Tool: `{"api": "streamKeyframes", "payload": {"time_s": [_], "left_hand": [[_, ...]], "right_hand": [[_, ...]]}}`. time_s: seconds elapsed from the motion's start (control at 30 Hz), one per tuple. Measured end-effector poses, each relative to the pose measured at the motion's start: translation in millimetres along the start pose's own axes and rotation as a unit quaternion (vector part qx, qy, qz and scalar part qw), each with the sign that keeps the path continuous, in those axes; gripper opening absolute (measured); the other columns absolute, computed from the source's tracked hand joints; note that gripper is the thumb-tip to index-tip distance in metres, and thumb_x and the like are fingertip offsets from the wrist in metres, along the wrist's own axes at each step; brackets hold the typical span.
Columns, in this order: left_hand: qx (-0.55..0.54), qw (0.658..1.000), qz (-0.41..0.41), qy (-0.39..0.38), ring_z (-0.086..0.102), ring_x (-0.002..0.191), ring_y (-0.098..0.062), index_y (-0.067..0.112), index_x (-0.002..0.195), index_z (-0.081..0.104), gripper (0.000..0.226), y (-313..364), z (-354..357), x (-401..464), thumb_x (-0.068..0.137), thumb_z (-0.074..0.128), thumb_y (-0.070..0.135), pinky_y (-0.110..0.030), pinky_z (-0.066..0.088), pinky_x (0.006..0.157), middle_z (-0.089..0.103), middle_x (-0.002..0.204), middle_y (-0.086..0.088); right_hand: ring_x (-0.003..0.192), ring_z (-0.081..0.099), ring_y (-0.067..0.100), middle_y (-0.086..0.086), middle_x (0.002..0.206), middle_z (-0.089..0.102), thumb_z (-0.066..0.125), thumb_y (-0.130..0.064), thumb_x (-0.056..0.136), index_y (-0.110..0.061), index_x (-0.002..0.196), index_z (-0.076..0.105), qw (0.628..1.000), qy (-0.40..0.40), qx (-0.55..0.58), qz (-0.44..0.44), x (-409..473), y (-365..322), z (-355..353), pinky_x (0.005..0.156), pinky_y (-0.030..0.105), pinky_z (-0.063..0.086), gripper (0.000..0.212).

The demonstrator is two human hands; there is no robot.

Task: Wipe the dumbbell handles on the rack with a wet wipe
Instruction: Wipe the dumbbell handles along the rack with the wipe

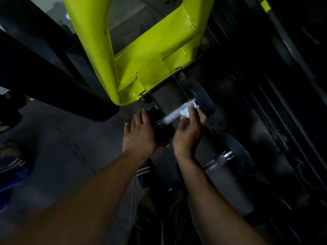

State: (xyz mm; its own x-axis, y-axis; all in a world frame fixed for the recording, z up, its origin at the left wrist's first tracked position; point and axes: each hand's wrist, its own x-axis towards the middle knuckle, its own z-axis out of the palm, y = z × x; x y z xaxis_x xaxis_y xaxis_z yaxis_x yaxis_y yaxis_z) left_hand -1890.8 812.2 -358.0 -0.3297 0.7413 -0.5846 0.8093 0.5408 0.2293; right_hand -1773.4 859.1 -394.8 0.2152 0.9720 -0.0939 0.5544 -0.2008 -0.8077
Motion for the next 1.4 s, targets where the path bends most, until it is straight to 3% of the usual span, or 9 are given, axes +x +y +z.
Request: {"api": "streamKeyframes", "payload": {"time_s": [0.13, 0.37, 0.67, 0.8, 0.9, 1.1, 1.2, 1.3, 1.4], "left_hand": [[0.001, 1.0, 0.005, 0.004, 0.019, 0.153, -0.026, 0.007, 0.158, 0.003, 0.145, -0.8, 0.5, 0.5, 0.056, 0.082, 0.074, -0.053, 0.022, 0.122, 0.015, 0.166, -0.011], [-0.002, 1.0, 0.004, 0.004, 0.019, 0.153, -0.026, 0.007, 0.158, 0.003, 0.146, -1.0, 0.5, 0.1, 0.056, 0.083, 0.073, -0.053, 0.02, 0.123, 0.015, 0.166, -0.011], [-0.008, 1.0, 0.005, 0.009, 0.018, 0.154, -0.025, 0.008, 0.158, 0.004, 0.143, 0.1, 0.7, -1.9, 0.057, 0.083, 0.072, -0.053, 0.02, 0.123, 0.016, 0.166, -0.01], [-0.025, 1.0, -0.005, 0.009, 0.018, 0.154, -0.023, 0.01, 0.158, 0.008, 0.139, 1.1, 1.5, -0.3, 0.057, 0.083, 0.07, -0.053, 0.018, 0.123, 0.017, 0.166, -0.009], [-0.025, 1.0, -0.008, 0.007, 0.019, 0.154, -0.024, 0.01, 0.158, 0.007, 0.14, 0.5, 3.2, 0.7, 0.057, 0.084, 0.069, -0.053, 0.018, 0.123, 0.016, 0.166, -0.009], [-0.028, 1.0, 0.0, 0.002, 0.019, 0.154, -0.027, 0.007, 0.158, 0.004, 0.138, -0.3, 2.1, 0.4, 0.06, 0.087, 0.06, -0.053, 0.018, 0.124, 0.015, 0.165, -0.01], [-0.024, 1.0, -0.003, 0.013, 0.023, 0.153, -0.028, 0.007, 0.157, 0.007, 0.139, 0.0, 2.2, -0.3, 0.058, 0.086, 0.063, -0.054, 0.021, 0.122, 0.019, 0.164, -0.01], [-0.028, 1.0, 0.001, 0.007, 0.023, 0.152, -0.027, 0.007, 0.157, 0.008, 0.139, 0.2, 1.3, -1.4, 0.058, 0.086, 0.063, -0.054, 0.021, 0.122, 0.019, 0.164, -0.01], [-0.022, 1.0, 0.0, 0.006, 0.023, 0.153, -0.026, 0.007, 0.157, 0.008, 0.143, 0.5, 0.3, -1.5, 0.054, 0.087, 0.065, -0.053, 0.02, 0.123, 0.019, 0.164, -0.011]], "right_hand": [[0.134, 0.043, 0.021, 0.001, 0.159, 0.029, 0.048, 0.0, 0.09, -0.013, 0.148, 0.042, 0.968, -0.069, -0.213, -0.116, -6.4, 2.7, -9.9, 0.106, 0.032, 0.04, 0.059], [0.085, 0.067, 0.027, -0.004, 0.155, 0.032, 0.057, -0.016, 0.083, -0.013, 0.145, 0.04, 0.857, -0.175, -0.448, -0.187, 31.5, -18.8, -8.6, 0.061, 0.031, 0.038, 0.064], [0.109, 0.062, 0.037, 0.017, 0.119, 0.063, 0.053, -0.026, 0.091, -0.007, 0.107, 0.068, 0.787, -0.426, -0.437, -0.086, 59.8, -68.6, 10.0, 0.087, 0.04, 0.05, 0.029], [0.064, 0.071, 0.027, 0.016, 0.067, 0.071, 0.041, -0.01, 0.088, -0.001, 0.102, 0.07, 0.79, -0.528, -0.311, 0.025, 51.5, -78.0, 15.7, 0.068, 0.034, 0.057, 0.033], [0.085, 0.071, 0.032, 0.016, 0.09, 0.074, 0.044, -0.012, 0.085, -0.013, 0.112, 0.069, 0.824, -0.511, -0.239, 0.044, 41.2, -62.8, 15.2, 0.078, 0.041, 0.059, 0.036], [0.111, 0.062, 0.009, 0.0, 0.119, 0.071, 0.052, -0.025, 0.089, -0.026, 0.117, 0.071, 0.887, -0.445, -0.013, 0.119, 3.5, -28.5, -9.8, 0.102, 0.044, 0.049, 0.034], [0.105, 0.066, 0.002, -0.013, 0.111, 0.072, 0.054, -0.033, 0.08, -0.048, 0.11, 0.063, 0.908, -0.39, 0.02, 0.152, -8.7, -23.4, -14.0, 0.096, 0.037, 0.054, 0.035], [0.095, 0.07, 0.007, -0.007, 0.101, 0.076, 0.059, -0.018, 0.084, -0.025, 0.103, 0.075, 0.921, -0.329, 0.027, 0.204, -12.0, -18.7, -13.2, 0.087, 0.035, 0.057, 0.026], [0.081, 0.067, 0.01, -0.004, 0.087, 0.074, 0.062, -0.012, 0.089, -0.025, 0.086, 0.07, 0.923, -0.292, 0.024, 0.247, -14.4, -15.7, -12.2, 0.072, 0.03, 0.052, 0.015]]}}
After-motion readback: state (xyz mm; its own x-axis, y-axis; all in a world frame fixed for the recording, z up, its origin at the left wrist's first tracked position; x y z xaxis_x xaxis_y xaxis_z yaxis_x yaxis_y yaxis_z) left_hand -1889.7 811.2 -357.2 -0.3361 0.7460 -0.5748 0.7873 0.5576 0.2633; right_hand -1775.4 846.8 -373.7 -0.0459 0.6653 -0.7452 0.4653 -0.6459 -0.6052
